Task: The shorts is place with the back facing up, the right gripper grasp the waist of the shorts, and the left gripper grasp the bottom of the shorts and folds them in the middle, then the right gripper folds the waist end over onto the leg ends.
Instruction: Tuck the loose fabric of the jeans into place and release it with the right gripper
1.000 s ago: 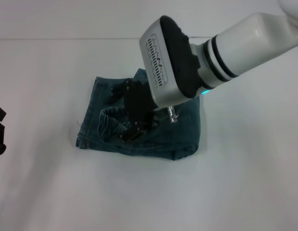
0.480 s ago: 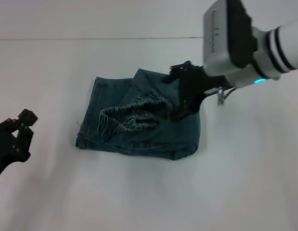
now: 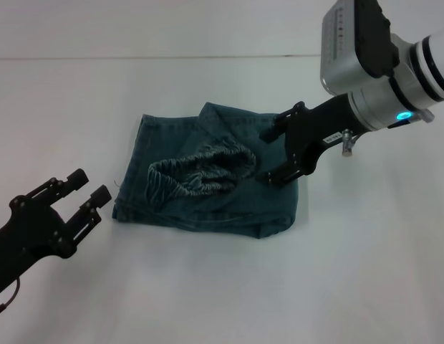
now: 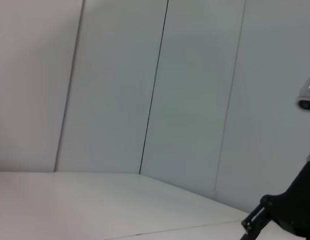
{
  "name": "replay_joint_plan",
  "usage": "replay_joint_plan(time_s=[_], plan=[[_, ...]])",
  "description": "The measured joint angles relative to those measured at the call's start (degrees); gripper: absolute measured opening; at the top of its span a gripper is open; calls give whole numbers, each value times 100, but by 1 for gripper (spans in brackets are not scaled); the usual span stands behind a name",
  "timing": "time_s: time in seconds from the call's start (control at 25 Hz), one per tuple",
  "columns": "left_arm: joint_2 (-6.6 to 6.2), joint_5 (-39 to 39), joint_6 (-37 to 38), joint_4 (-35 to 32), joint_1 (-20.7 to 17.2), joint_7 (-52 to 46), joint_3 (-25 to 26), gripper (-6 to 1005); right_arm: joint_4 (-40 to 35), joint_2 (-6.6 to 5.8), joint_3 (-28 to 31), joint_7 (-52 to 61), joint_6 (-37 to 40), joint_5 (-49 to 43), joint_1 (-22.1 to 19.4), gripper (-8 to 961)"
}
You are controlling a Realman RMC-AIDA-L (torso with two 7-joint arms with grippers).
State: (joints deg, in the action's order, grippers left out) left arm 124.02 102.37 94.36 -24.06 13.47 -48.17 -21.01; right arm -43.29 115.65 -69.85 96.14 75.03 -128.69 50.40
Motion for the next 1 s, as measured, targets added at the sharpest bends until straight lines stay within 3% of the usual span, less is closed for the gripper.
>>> replay_joint_plan(time_s=[0.2, 0.44, 0.52, 0.8, 1.0], plan=[[17, 0, 28, 26, -24, -3, -47, 394, 527, -40, 8, -57, -141, -13, 335, 833], [32, 11, 18, 52, -41, 10, -102, 638, 750, 81, -35, -190, -361, -25, 531, 837], [36, 11, 26, 55, -45, 10, -102, 860, 933, 147, -37, -277, -507, -43, 636, 839], [36, 12, 18, 60, -31, 3, -105, 860, 999, 368, -60, -332, -938, -378, 692, 844], [27, 12, -11, 116, -17, -5, -105, 861, 961, 411, -226, -364, -1146, -406, 678, 847]])
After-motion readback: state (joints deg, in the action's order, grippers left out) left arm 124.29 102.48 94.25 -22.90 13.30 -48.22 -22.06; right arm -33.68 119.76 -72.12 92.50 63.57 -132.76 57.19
